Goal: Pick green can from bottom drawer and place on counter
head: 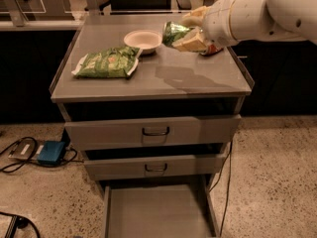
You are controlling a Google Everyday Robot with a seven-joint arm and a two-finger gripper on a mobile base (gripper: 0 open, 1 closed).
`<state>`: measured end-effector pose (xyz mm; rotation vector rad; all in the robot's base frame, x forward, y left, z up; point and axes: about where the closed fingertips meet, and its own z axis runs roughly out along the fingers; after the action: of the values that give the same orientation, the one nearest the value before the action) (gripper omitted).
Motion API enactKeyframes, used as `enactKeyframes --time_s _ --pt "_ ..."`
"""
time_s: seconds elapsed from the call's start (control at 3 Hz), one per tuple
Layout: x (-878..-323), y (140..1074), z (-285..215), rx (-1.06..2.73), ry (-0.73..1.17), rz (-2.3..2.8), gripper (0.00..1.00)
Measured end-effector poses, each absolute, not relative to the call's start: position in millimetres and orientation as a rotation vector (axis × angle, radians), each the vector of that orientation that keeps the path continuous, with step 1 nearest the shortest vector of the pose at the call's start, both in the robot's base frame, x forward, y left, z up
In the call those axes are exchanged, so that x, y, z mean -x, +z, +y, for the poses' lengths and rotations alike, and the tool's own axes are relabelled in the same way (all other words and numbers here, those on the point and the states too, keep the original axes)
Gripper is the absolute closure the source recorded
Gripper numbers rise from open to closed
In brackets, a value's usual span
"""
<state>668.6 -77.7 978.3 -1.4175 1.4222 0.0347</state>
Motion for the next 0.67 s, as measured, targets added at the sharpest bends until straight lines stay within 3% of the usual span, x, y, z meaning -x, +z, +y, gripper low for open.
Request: enactKeyframes --time_s 0.67 --pt "-687.1 919.6 -60.9 1.441 0.117 1.483 1.00"
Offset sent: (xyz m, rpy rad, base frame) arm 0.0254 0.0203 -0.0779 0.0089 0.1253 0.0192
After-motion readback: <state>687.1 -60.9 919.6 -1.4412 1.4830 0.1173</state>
